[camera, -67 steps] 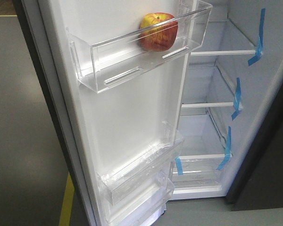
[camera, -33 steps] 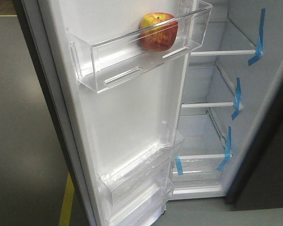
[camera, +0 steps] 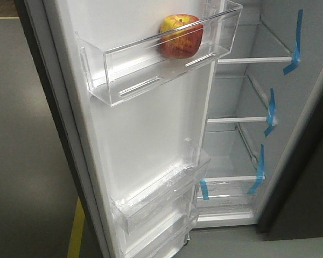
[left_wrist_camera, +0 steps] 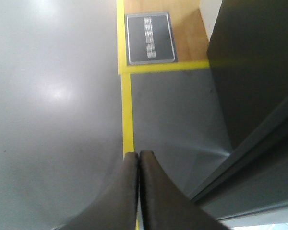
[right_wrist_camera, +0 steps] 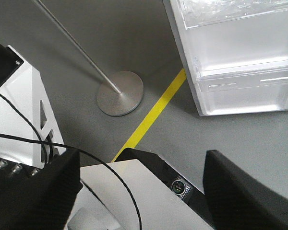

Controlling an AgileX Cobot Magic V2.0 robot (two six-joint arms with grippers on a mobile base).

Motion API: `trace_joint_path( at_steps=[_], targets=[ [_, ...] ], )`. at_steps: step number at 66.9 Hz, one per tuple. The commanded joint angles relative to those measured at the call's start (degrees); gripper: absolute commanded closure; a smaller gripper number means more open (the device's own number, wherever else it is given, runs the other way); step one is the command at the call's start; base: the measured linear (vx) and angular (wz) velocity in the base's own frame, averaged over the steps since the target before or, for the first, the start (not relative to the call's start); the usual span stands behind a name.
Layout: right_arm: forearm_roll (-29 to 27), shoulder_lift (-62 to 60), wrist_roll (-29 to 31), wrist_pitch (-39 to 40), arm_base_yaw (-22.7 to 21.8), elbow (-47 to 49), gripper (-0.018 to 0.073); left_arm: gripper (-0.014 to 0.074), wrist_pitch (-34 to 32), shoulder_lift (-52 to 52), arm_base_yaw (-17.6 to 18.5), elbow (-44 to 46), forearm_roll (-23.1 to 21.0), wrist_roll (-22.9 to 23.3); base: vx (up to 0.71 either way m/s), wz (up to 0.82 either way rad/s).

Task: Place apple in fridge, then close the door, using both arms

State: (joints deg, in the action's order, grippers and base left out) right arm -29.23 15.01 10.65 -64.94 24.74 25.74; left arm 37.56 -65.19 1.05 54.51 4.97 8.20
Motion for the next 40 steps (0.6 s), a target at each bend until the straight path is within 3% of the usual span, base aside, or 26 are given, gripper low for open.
trace_joint_path(
  at_steps=[1, 20, 40],
  targets=[
    [-1.7, 0.6, 0.2, 2.4, -0.1, 1.4, 0.0046, 0.0603, -1.9, -3.0, 0.0, 4.6, -0.5, -1.4, 0.0, 0.0],
    [-1.7, 0.6, 0.2, 2.4, -0.1, 1.4, 0.0046, 0.0603, 6.9, -18.5, 0.0, 19.5, -5.0, -8.9, 0.0, 0.0],
    [-1.7, 0.6, 0.2, 2.4, -0.1, 1.4, 0.0046, 0.0603, 12.5, -32.1, 0.0, 33.2, -19.1, -16.9, 0.0, 0.0]
  ],
)
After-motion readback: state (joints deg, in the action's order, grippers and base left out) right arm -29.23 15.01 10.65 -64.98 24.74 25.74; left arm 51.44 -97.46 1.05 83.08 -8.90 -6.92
